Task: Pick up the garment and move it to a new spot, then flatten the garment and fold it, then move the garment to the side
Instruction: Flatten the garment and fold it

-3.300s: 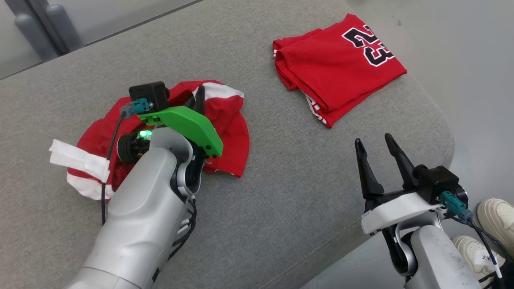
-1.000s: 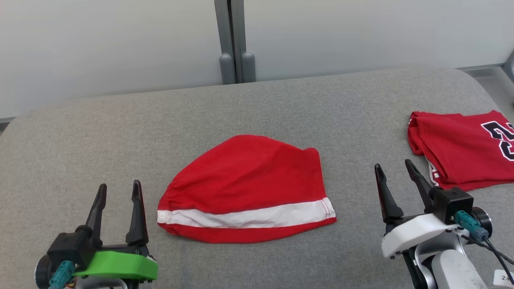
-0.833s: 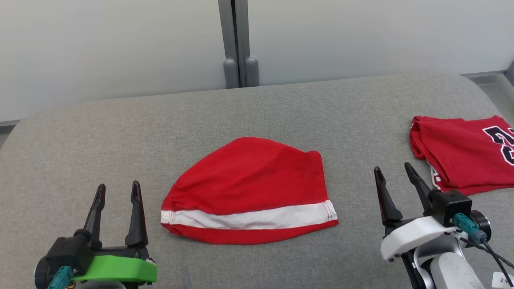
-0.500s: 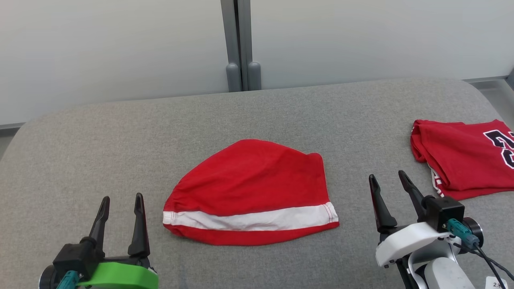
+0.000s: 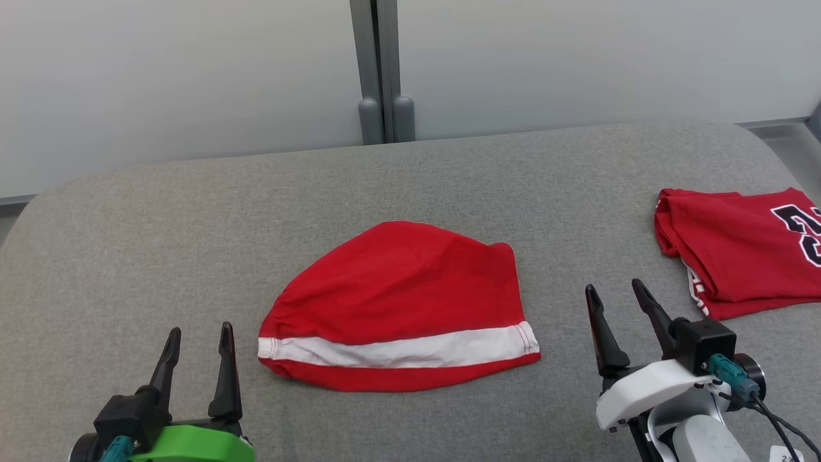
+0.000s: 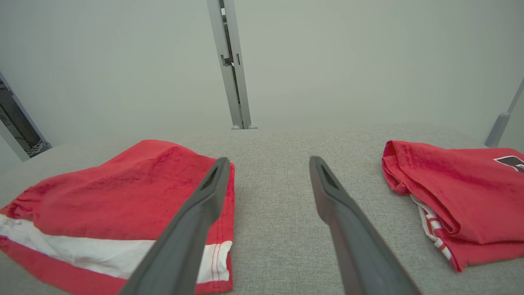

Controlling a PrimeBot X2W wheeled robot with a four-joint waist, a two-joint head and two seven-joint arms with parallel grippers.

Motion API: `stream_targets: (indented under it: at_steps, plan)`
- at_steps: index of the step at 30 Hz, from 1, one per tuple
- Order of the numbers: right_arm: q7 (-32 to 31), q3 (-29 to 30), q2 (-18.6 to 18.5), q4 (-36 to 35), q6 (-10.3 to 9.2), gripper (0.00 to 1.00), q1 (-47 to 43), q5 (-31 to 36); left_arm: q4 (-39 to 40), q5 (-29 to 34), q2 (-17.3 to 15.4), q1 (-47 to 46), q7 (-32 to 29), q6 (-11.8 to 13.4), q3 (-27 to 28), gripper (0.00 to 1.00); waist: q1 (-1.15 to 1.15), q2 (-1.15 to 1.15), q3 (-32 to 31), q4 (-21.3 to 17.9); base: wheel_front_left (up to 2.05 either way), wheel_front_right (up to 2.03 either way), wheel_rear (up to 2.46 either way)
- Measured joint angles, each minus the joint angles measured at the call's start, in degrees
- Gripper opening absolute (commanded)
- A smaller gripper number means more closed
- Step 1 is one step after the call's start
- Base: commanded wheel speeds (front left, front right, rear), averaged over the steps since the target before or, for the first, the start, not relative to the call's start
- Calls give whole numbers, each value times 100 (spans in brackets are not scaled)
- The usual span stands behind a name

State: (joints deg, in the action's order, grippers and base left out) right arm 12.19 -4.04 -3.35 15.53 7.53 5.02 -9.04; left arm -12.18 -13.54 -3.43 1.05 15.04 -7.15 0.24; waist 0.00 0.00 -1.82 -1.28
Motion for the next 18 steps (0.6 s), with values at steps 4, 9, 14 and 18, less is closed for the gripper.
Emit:
stream_targets:
  at_steps: [4,9,14,18]
  plan:
    - [1,9,2,18,0,100,9,0,-45,10,11,-1,0,-15,3,100,0,0,23,5,0,0,0]
    - [-68,-88,1,10,0,100,75,-1,-133,26,21,-2,0,-16,-14,100,0,0,63,0,0,0,0]
    - [-655,-359,0,5,0,100,246,-160,-932,58,-67,-90,-37,-23,-270,100,0,0,139,5,0,0,0]
    - [-1608,-645,-12,287,1,100,363,-366,-1544,-21,-214,-542,-309,-23,-553,100,0,0,239,21,0,0,0]
